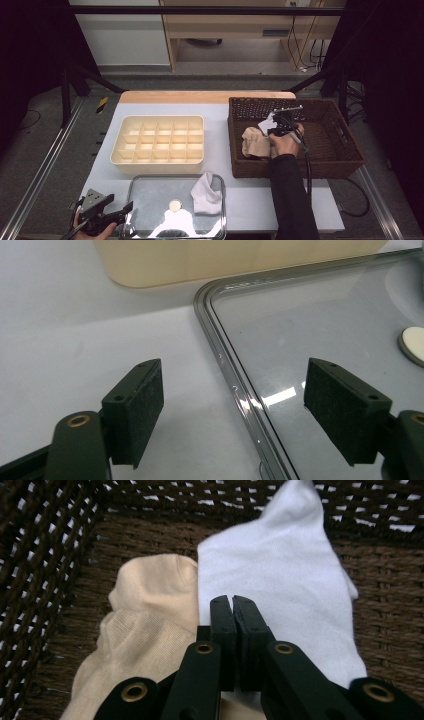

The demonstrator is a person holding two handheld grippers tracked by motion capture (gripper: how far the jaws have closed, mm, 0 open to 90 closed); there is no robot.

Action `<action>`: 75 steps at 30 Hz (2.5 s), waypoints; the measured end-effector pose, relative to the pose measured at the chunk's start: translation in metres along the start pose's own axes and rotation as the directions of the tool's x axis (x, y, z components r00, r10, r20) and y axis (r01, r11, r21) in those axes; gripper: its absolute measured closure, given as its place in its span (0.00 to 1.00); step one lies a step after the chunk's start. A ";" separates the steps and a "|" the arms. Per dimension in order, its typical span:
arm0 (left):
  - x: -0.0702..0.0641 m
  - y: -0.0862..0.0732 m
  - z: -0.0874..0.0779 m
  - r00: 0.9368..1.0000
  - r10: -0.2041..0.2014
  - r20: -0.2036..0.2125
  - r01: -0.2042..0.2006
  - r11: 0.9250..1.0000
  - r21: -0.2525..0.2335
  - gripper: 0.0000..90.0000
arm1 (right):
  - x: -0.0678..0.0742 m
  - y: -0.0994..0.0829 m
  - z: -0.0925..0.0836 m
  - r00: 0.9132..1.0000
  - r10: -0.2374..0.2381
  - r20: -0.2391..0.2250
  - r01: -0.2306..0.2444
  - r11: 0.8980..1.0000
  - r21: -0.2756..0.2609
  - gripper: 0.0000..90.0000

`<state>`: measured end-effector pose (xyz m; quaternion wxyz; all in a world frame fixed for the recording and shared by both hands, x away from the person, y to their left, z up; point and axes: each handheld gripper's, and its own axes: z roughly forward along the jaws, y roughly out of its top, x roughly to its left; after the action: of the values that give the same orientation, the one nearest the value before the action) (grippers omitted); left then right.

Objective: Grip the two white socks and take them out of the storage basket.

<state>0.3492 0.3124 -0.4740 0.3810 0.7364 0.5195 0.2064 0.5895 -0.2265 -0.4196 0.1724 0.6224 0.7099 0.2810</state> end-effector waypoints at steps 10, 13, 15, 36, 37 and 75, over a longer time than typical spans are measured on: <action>0.000 0.000 0.000 1.000 -0.002 -0.001 0.002 1.000 -0.003 0.26 | 0.007 0.004 -0.019 0.996 -0.049 -0.076 0.041 0.994 -0.103 0.98; 0.000 0.000 0.000 1.000 -0.002 -0.001 0.002 1.000 -0.003 0.26 | 0.012 0.007 -0.024 0.993 -0.067 -0.097 0.054 0.990 -0.127 0.98; 0.000 0.000 0.000 1.000 -0.002 -0.001 0.002 1.000 -0.003 0.26 | 0.017 0.009 -0.027 0.991 -0.081 -0.110 0.065 0.987 -0.144 0.98; 0.000 0.000 0.000 1.000 0.001 0.000 -0.001 1.000 0.000 0.26 | 0.034 0.004 -0.003 0.988 -0.154 -0.010 0.151 0.978 -0.144 0.47; 0.000 0.000 0.000 1.000 0.001 0.001 -0.001 1.000 0.000 0.26 | 0.034 0.003 -0.001 0.988 -0.155 -0.002 0.153 0.978 -0.139 0.44; 0.000 0.000 0.000 1.000 -0.002 0.001 0.002 1.000 -0.002 0.26 | -0.003 -0.002 0.001 1.000 -0.016 0.000 0.016 1.000 -0.023 0.92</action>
<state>0.3494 0.3120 -0.4742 0.3820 0.7357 0.5199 0.2061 0.5889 -0.2294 -0.4218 0.1817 0.6147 0.7114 0.2881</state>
